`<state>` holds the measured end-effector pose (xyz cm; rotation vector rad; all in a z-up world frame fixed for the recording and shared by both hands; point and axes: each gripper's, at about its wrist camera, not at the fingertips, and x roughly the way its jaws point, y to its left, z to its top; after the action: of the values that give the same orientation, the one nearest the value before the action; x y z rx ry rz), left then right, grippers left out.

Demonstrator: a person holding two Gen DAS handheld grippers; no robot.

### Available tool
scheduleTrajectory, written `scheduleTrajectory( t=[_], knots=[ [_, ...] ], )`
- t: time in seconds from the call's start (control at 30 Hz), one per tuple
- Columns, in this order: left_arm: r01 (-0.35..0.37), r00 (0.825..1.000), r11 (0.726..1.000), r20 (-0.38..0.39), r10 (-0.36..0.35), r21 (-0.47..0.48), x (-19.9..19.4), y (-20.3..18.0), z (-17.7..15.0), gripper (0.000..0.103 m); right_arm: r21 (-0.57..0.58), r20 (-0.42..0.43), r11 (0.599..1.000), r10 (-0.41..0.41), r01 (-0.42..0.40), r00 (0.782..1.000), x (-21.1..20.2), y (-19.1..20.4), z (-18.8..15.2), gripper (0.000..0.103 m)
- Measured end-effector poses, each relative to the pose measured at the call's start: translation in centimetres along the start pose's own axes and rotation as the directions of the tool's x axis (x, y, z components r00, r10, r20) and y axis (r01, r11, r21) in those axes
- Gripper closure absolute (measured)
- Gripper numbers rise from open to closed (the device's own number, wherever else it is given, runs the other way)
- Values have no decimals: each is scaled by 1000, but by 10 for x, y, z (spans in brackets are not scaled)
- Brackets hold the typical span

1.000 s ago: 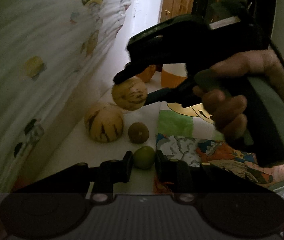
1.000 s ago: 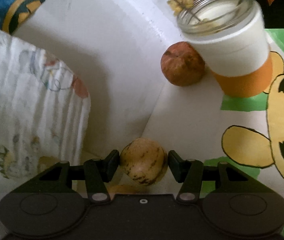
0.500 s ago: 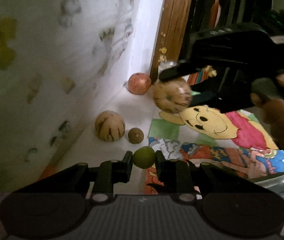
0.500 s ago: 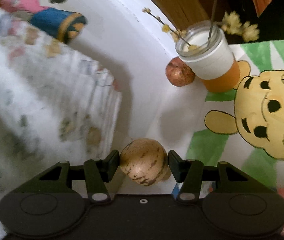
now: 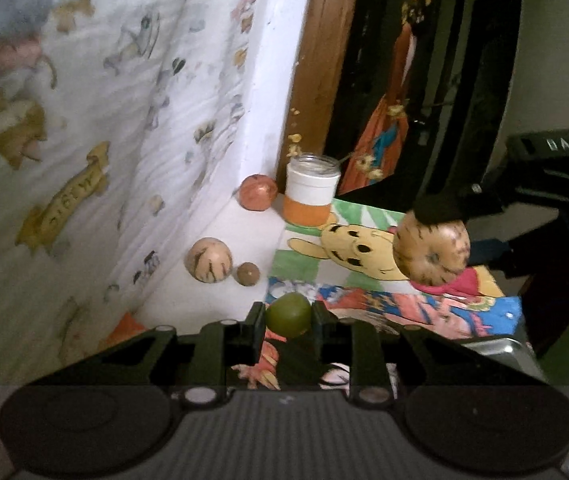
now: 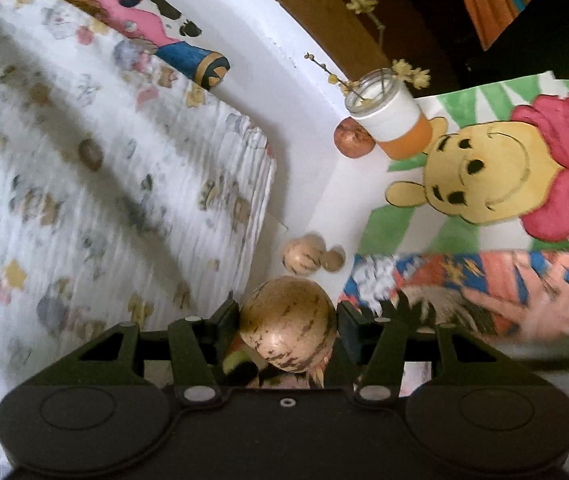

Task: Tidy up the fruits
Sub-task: 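Lift and carry the striped fruit with the right gripper while the left carries the grape toward the tray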

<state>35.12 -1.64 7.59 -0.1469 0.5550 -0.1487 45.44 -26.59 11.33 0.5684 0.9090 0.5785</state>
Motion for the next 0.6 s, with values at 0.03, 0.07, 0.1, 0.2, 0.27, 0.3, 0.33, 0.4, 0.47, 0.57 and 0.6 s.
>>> scheduleTrajectory(
  t=[0.03,0.07,0.1,0.2,0.27,0.3,0.33,0.4,0.47,0.57,0.6],
  knots=[
    [5,1000,1000,0,-5,-1,-4,-3,-2,76,4,3,1000,-3,3,1000,-9,0,-8,47],
    [12,1000,1000,-1,-12,-3,-10,-6,-5,76,9,3,1000,-5,5,1000,-16,-1,-15,47],
    [21,1000,1000,-1,-21,-4,-16,-10,-7,76,14,4,1000,-8,8,1000,-24,-2,-22,47],
    [48,999,999,-6,-48,-1,-31,-21,-16,76,23,15,1000,-21,21,1000,-48,-5,-46,47],
    [67,998,998,-13,-67,6,-40,-29,-23,76,30,21,999,-37,36,999,-63,-8,-62,47],
    [76,997,997,-17,-75,9,-45,-33,-26,76,35,25,998,-46,45,999,-71,-11,-71,47],
    [85,996,996,-21,-84,14,-49,-36,-30,76,38,27,998,-53,52,998,-79,-14,-80,47],
    [102,994,994,-30,-101,26,-58,-42,-38,76,47,29,997,-59,57,998,-93,-20,-97,47],
    [116,993,993,-41,-114,38,-65,-49,-46,76,57,33,996,-74,72,997,-108,-27,-115,47],
    [141,988,989,-64,-138,54,-73,-60,-60,76,74,38,992,-104,101,994,-128,-38,-141,47],
    [149,987,987,-72,-144,59,-75,-64,-65,76,78,41,991,-115,111,993,-134,-42,-149,47]
  ],
)
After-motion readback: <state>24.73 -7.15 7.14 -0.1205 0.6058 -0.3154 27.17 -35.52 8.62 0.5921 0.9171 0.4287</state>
